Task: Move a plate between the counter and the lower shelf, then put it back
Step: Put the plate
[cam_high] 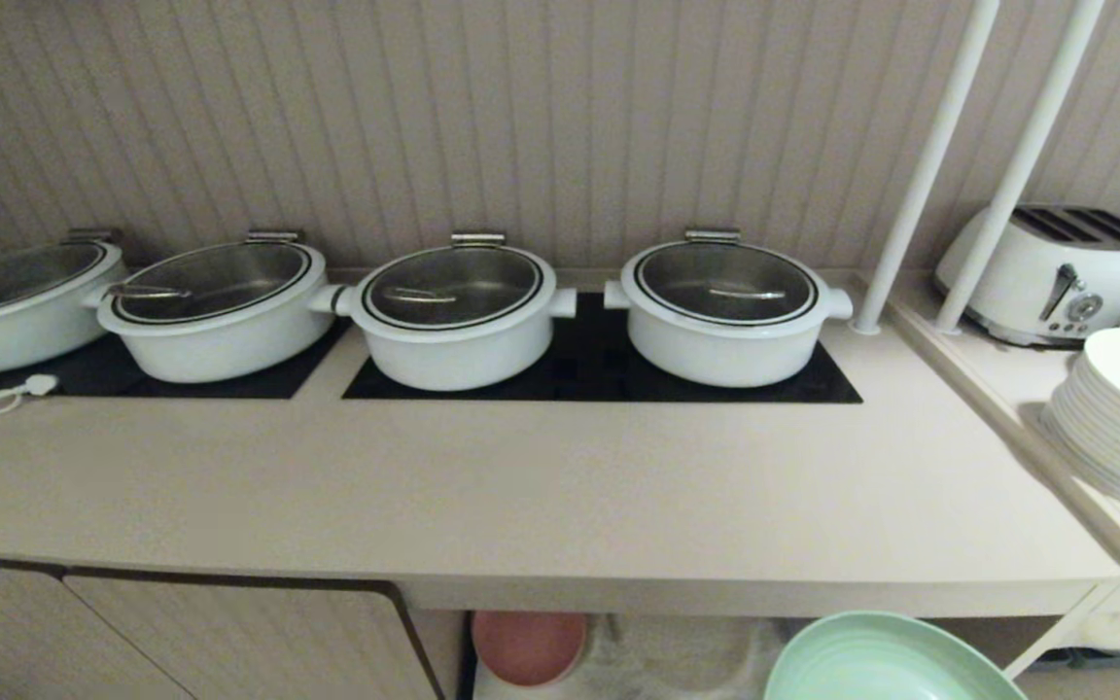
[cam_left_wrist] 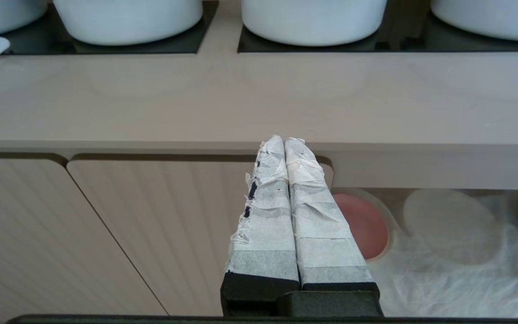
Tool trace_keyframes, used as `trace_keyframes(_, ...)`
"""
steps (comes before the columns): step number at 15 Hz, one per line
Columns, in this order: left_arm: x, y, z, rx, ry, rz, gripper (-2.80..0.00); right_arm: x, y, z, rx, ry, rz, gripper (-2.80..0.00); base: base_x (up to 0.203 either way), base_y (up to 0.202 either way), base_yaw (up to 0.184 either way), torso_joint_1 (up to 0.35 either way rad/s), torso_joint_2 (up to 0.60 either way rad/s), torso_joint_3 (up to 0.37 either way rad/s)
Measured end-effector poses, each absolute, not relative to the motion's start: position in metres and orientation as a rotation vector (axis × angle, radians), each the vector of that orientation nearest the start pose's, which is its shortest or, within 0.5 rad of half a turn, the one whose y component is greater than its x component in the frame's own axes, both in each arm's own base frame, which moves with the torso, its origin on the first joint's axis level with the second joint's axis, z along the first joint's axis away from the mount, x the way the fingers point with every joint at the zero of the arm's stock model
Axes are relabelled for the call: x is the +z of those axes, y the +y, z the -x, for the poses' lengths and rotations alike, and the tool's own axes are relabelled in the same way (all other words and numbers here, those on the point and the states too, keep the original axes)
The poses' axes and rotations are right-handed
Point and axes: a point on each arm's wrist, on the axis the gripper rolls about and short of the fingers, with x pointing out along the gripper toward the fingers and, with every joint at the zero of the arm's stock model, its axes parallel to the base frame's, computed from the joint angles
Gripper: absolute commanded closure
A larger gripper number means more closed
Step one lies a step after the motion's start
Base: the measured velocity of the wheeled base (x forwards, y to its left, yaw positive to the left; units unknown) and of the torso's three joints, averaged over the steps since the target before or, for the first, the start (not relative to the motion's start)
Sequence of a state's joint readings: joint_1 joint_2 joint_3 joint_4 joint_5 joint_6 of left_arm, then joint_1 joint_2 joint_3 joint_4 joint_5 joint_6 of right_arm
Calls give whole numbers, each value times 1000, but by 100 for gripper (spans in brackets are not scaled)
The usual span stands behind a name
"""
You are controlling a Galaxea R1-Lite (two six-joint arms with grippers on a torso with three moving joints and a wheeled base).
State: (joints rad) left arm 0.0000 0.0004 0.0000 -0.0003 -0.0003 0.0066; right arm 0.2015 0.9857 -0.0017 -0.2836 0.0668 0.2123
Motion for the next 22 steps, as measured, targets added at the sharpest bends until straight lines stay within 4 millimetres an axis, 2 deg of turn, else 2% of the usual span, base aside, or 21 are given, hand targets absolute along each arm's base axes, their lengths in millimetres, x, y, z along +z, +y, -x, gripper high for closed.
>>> trace_keyframes(22, 75, 0, 23, 0, 0, -6, 0, 80, 16, -73, 169, 736, -169, 0, 0, 0, 0, 2, -5, -1)
